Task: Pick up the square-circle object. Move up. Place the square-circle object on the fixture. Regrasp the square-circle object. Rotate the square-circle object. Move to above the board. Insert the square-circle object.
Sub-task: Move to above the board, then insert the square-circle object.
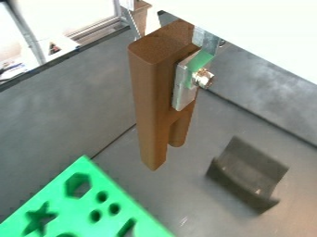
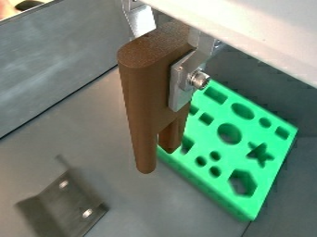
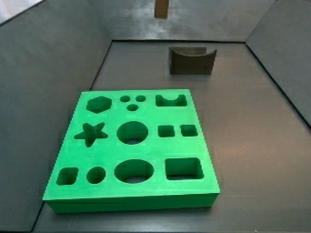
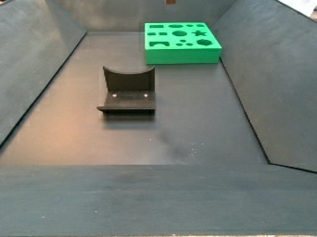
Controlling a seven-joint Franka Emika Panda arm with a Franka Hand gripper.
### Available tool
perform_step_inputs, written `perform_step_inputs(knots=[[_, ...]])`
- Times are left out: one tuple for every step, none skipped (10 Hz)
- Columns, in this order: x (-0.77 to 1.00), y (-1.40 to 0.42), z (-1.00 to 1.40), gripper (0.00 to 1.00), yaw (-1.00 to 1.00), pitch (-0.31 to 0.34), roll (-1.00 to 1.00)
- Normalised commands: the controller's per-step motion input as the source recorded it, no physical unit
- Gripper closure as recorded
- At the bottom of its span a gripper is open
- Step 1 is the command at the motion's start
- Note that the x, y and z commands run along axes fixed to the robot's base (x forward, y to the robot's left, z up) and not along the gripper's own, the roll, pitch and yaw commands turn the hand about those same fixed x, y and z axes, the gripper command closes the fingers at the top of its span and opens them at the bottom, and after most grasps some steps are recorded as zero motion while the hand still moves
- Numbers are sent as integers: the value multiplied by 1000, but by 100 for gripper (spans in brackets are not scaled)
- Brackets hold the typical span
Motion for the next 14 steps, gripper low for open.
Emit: perform_step_inputs(knots=[[-160, -1000, 60, 100, 8, 7, -3], [-155, -1000, 67, 100, 5, 12, -12], [-125, -930, 74, 100, 6, 21, 5], [-82, -735, 65, 100, 11, 27, 4], [-4, -370, 31, 100, 10, 49, 3], [24, -229, 20, 100, 9, 57, 4], [0, -103, -397, 100, -1000, 0, 0], [0, -100, -403, 100, -1000, 0, 0], [0, -100, -397, 100, -1000, 0, 0], [134, -329, -154, 100, -709, 0, 0], [0, -283, -160, 100, -346, 20, 0], [-237, -603, -171, 100, -403, 0, 89], [0, -429, -189, 100, -800, -66, 0], [0, -269, -163, 100, -934, 0, 0]])
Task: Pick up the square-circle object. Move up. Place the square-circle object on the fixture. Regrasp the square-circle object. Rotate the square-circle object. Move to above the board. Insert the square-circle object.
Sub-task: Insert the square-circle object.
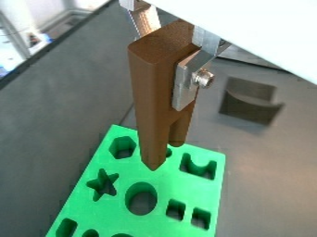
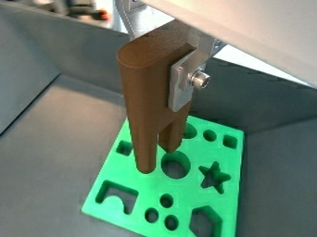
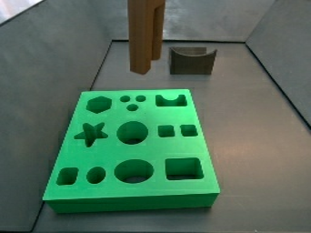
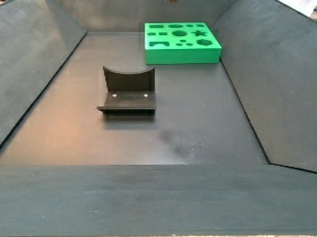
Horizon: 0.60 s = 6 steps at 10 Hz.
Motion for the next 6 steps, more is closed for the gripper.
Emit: perform_step_inputs(knots=[[0, -180, -220, 100, -980, 0, -9], [0, -131, -266, 100, -997, 0, -21], [0, -126, -291, 100, -994, 0, -19], [0, -140, -271, 100, -963, 0, -36], [0, -140, -277, 100, -966, 0, -31], [0, -160, -254, 100, -931, 30, -43]])
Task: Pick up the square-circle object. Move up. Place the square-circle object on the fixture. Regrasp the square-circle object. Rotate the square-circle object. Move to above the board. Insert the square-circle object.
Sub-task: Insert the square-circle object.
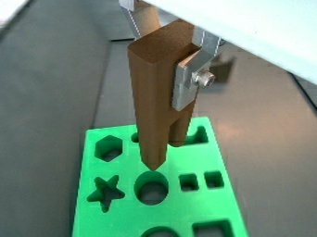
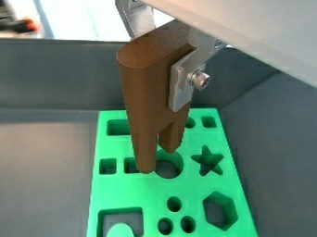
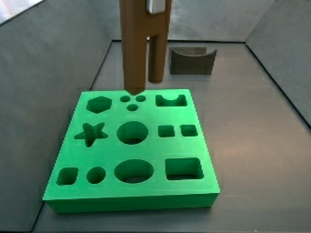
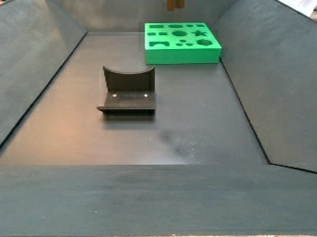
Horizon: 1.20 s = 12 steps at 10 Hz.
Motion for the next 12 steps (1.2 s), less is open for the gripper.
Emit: perform_step_inputs(knots=[[0, -354, -251, 100, -840, 54, 0], [0, -391, -163, 100, -791, 97, 0], [0, -306, -203, 100, -863, 70, 0], [0, -311, -211, 100, -840, 83, 0], [0, -226, -297, 100, -914, 54, 0], [0, -191, -331, 100, -954, 39, 0], [0, -109, -380, 100, -1000, 10, 0], [0, -31, -426, 100, -1000, 0, 0], [0, 0, -414, 100, -1000, 0, 0], [-214, -437, -6, 100, -591, 94, 129], [-554, -466, -3, 100, 137, -99, 134], [-594, -489, 0, 100, 429, -180, 174]])
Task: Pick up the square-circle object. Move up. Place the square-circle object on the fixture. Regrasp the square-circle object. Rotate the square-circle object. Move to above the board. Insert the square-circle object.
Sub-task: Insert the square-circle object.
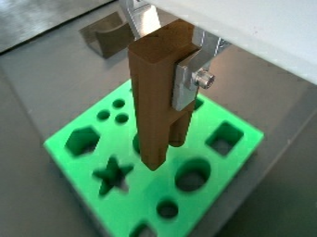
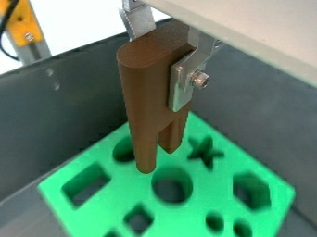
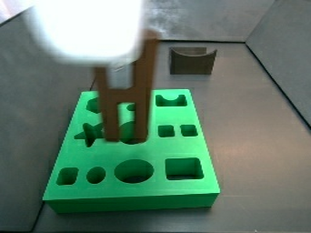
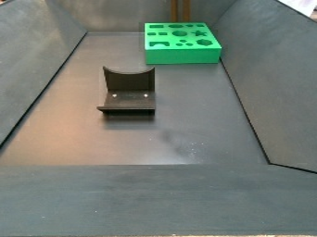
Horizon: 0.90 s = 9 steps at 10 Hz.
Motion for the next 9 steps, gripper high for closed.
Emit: perform_step_inputs(knots=[[-569, -320, 0, 100, 477, -200, 90], [-517, -351, -57, 100, 480, -259, 87], [-466, -394, -17, 100, 463, -304, 44], [-389, -417, -111, 100, 254, -249, 6], [-23, -189, -226, 100, 23, -121, -33], [0, -20, -206, 100, -74, -4, -73], [23, 0, -274, 100, -251, 0, -119], [-129, 0, -271, 100, -303, -31, -164], [-226, 0, -177, 100, -434, -99, -250]])
